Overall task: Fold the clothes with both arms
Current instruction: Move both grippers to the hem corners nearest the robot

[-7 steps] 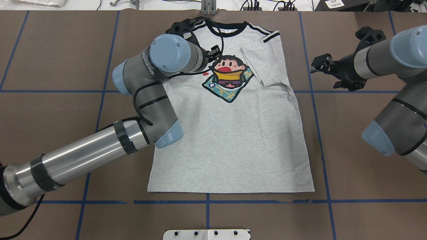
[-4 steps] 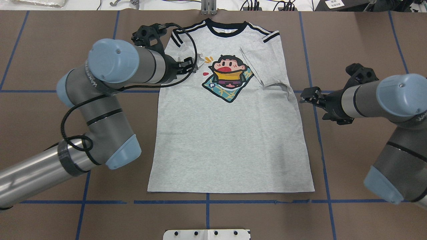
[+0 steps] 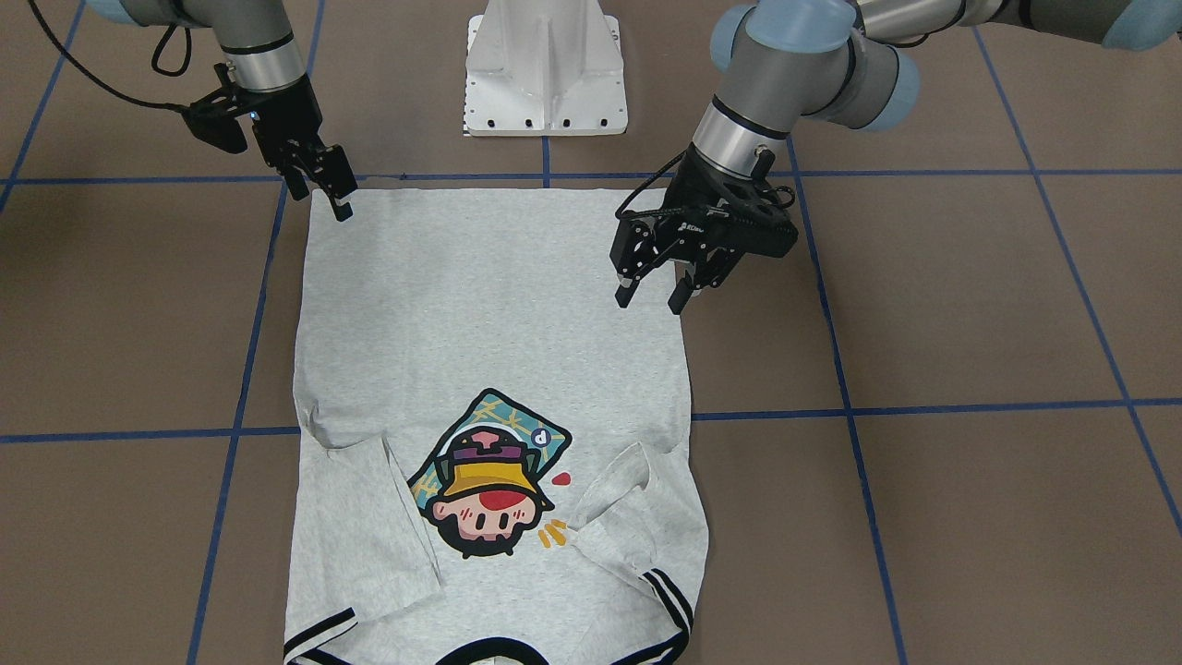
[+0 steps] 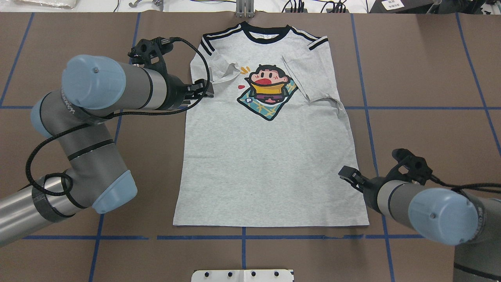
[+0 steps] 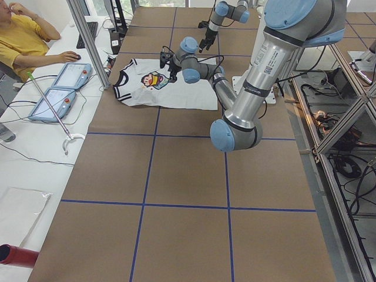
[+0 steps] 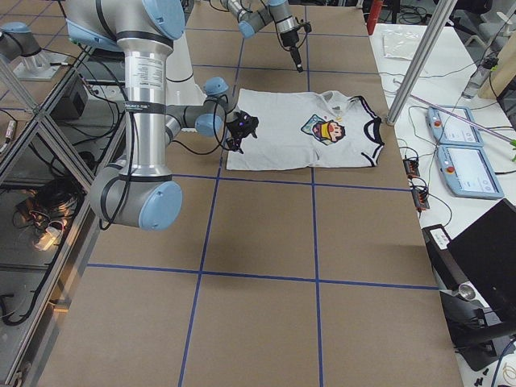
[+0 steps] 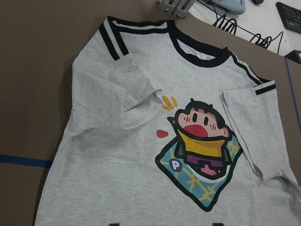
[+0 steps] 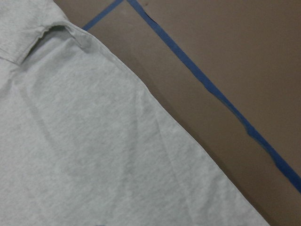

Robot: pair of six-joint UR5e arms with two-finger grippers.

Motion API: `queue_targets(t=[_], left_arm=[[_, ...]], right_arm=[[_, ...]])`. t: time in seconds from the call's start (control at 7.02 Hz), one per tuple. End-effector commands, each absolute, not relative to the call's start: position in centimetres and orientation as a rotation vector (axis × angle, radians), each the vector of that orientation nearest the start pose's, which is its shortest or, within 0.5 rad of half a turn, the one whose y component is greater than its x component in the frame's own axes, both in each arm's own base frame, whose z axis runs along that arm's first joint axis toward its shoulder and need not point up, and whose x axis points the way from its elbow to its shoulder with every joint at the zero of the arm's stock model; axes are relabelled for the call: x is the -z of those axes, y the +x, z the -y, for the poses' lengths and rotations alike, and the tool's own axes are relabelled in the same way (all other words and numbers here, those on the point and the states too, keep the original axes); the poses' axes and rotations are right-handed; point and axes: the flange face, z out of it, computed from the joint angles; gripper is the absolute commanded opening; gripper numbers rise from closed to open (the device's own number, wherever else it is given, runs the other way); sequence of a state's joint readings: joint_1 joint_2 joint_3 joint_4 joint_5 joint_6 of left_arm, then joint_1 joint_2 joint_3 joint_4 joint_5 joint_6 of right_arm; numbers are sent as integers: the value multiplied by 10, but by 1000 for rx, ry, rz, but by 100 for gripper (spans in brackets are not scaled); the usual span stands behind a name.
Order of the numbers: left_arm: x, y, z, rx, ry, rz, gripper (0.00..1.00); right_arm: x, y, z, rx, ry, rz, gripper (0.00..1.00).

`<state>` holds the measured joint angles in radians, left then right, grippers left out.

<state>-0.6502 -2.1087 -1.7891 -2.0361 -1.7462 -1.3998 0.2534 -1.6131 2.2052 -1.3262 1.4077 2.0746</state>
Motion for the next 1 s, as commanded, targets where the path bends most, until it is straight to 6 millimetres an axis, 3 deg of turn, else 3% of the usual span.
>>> queue_targets(t=[0.0, 0.28, 0.85], left_arm=[[-203, 432, 473, 313, 346, -1176, 73], [-208, 436, 475, 315, 344, -1166, 73], [-216, 443, 480, 326, 345, -1143, 73]], right_arm=[[-387, -394, 228, -842, 22, 788, 86], [-409, -398, 226, -854, 5, 743, 83], [-419, -415, 220, -826, -56, 714, 81]])
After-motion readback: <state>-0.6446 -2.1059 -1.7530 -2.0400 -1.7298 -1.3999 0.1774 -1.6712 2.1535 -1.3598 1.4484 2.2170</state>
